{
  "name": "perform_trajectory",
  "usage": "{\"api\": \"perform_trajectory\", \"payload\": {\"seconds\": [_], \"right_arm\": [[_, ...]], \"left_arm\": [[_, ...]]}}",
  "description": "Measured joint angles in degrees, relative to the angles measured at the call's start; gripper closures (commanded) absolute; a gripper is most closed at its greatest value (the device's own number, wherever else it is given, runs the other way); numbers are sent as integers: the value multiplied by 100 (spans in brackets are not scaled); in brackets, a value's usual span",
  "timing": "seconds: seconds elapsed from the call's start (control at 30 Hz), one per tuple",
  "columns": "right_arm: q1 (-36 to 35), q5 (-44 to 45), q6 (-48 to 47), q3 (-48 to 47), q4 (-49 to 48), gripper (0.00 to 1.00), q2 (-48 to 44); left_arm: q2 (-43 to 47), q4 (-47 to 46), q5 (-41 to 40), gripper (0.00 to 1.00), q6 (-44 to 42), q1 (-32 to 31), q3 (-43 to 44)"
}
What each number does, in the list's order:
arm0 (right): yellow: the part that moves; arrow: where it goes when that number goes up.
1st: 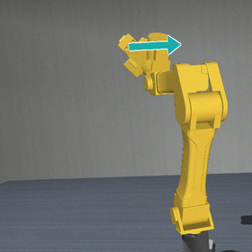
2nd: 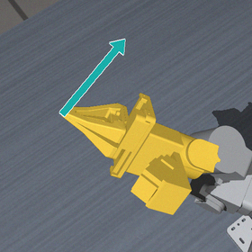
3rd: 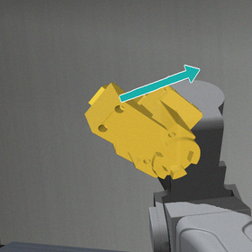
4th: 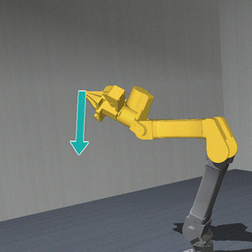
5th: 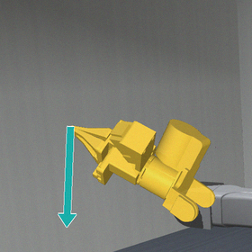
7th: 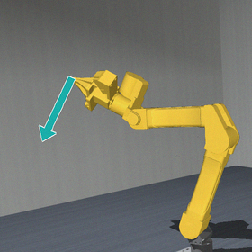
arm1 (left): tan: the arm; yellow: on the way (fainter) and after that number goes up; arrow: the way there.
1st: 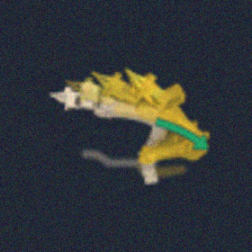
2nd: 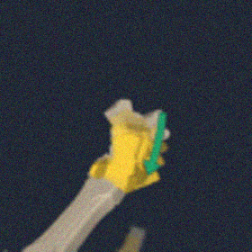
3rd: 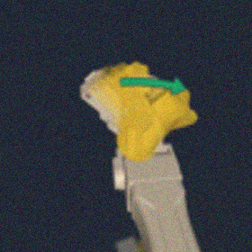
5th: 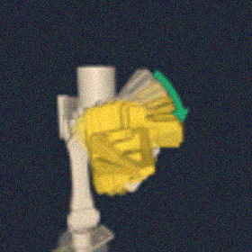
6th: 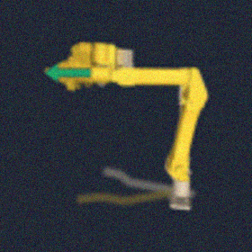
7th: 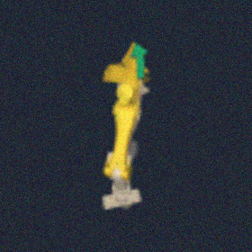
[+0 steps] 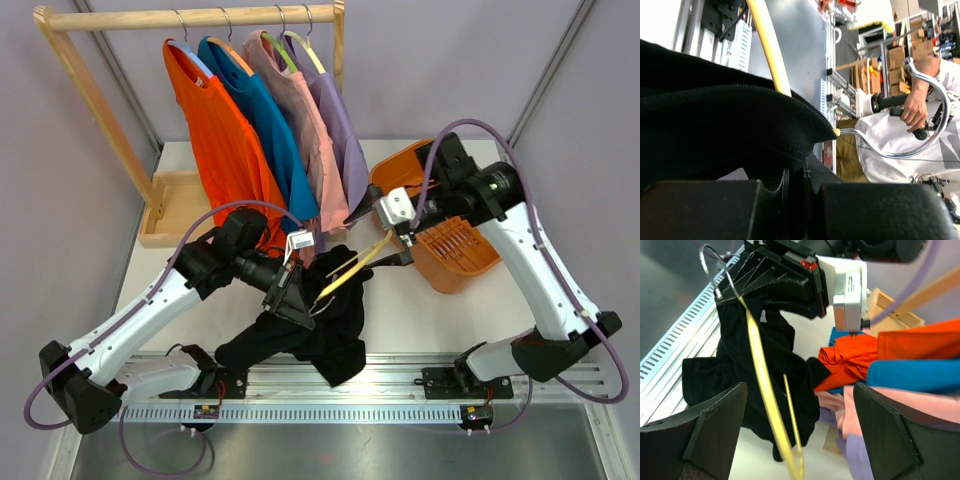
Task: Remove the t-shirt from the hanger
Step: Remove the tshirt from the hanger
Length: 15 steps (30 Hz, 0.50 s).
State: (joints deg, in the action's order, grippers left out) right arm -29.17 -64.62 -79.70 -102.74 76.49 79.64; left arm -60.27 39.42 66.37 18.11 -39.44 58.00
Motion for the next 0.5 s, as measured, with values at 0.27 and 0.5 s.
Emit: {"api": "perform_trajectory", "payload": {"seconds": [0.27,0.5], "right_arm": [[-627,573,-254,-258,9,18,796],[-809,844,-262,-203,11,25,697]], "left_arm": [[-96,249,-96,100,-179,-129,195],[-94,297,-142,100,-205,-127,205]]}}
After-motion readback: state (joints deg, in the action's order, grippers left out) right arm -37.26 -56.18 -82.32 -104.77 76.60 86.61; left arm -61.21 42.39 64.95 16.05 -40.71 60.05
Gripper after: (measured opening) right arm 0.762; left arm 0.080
